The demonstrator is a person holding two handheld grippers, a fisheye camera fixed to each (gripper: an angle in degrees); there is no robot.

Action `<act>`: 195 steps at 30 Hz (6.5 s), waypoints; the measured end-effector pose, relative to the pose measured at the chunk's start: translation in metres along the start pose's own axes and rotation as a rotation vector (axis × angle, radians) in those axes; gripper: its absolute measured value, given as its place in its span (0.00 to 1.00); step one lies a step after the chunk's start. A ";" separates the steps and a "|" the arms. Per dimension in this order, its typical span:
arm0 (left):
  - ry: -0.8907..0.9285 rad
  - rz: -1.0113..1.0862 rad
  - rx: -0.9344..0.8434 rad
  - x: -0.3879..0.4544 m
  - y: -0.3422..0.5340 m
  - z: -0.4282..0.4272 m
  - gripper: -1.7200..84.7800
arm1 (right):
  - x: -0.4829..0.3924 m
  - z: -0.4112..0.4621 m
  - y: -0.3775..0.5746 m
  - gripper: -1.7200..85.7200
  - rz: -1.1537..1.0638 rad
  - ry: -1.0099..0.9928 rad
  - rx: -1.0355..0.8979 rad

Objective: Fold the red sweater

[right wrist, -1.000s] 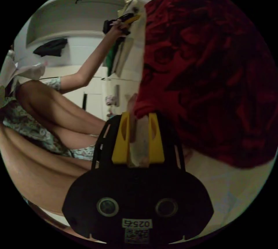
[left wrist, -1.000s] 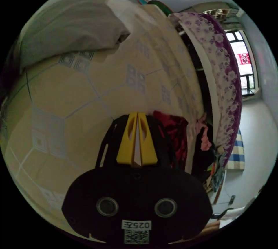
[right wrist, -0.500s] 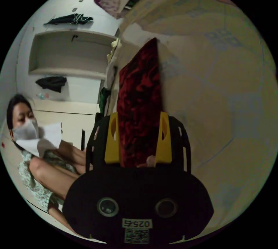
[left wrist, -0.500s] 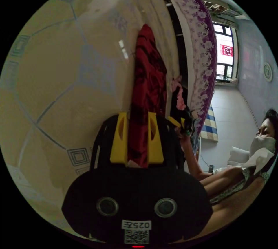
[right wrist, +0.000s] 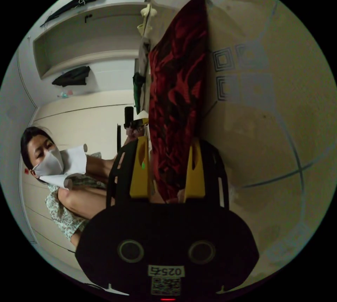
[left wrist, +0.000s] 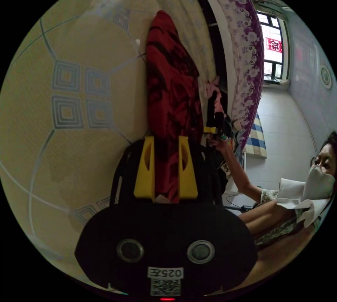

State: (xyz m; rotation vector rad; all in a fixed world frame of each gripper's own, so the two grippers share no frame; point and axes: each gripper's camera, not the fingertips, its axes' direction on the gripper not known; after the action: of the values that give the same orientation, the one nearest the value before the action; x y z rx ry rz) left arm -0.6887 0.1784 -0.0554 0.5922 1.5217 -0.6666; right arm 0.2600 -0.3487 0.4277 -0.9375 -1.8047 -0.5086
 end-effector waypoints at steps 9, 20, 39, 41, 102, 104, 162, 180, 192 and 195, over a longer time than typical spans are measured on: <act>0.060 0.010 -0.026 0.004 -0.010 -0.003 0.05 | 0.008 0.023 -0.017 0.11 -0.037 0.056 -0.039; 0.105 0.096 -0.096 0.015 -0.015 -0.011 0.00 | 0.034 0.029 -0.020 0.01 -0.007 -0.078 0.019; 0.059 0.686 0.187 0.251 -0.099 -0.189 0.00 | -0.202 -0.015 -0.095 0.01 -0.617 0.067 0.235; 0.020 0.619 0.102 0.214 -0.086 -0.155 0.00 | -0.161 0.019 -0.086 0.01 -0.533 0.093 0.210; -0.068 0.233 -0.140 0.084 -0.326 0.055 0.02 | -0.005 0.110 -0.342 0.15 -0.263 0.112 -0.060; -0.059 0.237 -0.148 0.078 -0.325 0.054 0.02 | 0.006 0.100 -0.333 0.15 -0.217 0.049 -0.023; -0.043 0.442 -0.032 -0.026 -0.168 0.111 0.01 | -0.126 0.223 -0.094 0.07 -0.352 0.546 0.299; -0.007 0.283 0.185 -0.042 -0.069 0.108 0.09 | -0.106 0.192 0.002 0.17 -0.312 0.459 0.568; -0.226 0.828 -0.112 0.112 -0.063 0.272 0.05 | -0.122 0.212 -0.013 0.14 -0.420 0.821 0.408; -0.347 0.889 -0.228 0.139 -0.082 0.340 0.02 | -0.104 0.219 -0.019 0.11 -0.405 0.911 0.364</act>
State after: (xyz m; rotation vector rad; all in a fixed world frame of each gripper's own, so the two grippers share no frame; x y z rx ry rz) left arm -0.5185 -0.1263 -0.1969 0.8387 0.8570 0.0930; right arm 0.1390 -0.2451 0.2443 -0.0262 -1.1614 -0.6834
